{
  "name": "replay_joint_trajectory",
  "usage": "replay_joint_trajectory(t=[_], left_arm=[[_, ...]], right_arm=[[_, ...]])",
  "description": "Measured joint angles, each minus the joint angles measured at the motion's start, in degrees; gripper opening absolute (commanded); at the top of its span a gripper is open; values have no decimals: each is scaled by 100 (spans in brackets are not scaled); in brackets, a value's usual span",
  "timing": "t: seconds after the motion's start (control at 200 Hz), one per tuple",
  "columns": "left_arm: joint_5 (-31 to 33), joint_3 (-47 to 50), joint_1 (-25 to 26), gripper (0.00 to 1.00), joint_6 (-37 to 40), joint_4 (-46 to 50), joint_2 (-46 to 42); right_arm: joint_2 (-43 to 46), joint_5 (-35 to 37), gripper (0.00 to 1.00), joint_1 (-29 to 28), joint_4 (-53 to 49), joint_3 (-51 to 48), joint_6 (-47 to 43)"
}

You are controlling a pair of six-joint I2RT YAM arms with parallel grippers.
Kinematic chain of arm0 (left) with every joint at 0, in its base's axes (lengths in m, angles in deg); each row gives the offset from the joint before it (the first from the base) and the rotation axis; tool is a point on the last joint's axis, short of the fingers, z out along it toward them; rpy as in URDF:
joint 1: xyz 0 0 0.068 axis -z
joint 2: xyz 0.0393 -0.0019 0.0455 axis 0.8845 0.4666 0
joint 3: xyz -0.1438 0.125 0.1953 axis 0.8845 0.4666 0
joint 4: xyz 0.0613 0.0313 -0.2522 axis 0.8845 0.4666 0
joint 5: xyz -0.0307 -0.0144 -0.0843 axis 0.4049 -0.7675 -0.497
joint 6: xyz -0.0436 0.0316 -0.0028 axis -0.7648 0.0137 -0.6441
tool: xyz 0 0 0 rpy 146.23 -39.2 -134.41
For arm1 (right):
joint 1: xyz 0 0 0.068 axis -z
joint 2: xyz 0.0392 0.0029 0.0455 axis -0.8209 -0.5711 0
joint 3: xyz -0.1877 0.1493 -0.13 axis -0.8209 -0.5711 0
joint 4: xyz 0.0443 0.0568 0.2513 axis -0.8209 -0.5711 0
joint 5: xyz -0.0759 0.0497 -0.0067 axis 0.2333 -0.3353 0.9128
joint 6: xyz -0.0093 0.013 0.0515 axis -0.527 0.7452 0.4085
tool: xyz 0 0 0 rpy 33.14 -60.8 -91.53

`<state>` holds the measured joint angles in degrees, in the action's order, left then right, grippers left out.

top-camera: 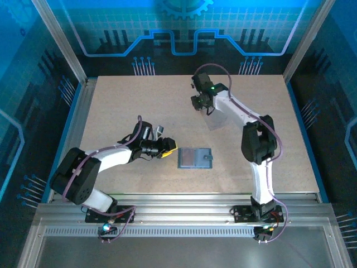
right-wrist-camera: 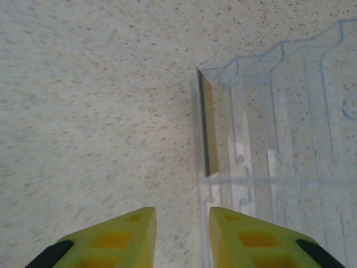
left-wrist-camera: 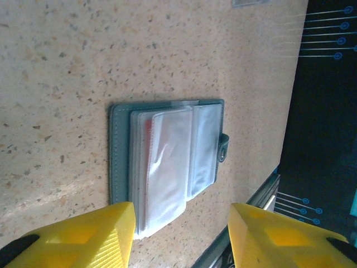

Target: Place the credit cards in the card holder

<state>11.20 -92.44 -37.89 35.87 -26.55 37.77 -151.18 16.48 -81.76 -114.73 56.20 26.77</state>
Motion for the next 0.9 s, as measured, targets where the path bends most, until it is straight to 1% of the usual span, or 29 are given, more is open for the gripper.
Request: replay_joint_trajectory(t=[0.19,0.325,0.44,0.63,0.71,0.9], left_arm=[[393,2,122,54,271,297,-533],[750,2,258,55,487,487,-981],[931,2,321,55,610,603,-1200],[1058,2,326,55,649,723,-1228],[1060,2,326,55,647,730,-1228],[1073,2,326,55,647,752,-1228]], right_arm=[[-942,540,33,-9,-79,909,-413],[-1523,730,31,-9,-173,1633,-560],[-1915,822,30,-9,-289,2090,-640],[-2236,916,27,-7,-492,2448,-715],[-2249,933,24,-7,-573,2483,-745],[-2269,935,19,-7,-638,2511,-774]])
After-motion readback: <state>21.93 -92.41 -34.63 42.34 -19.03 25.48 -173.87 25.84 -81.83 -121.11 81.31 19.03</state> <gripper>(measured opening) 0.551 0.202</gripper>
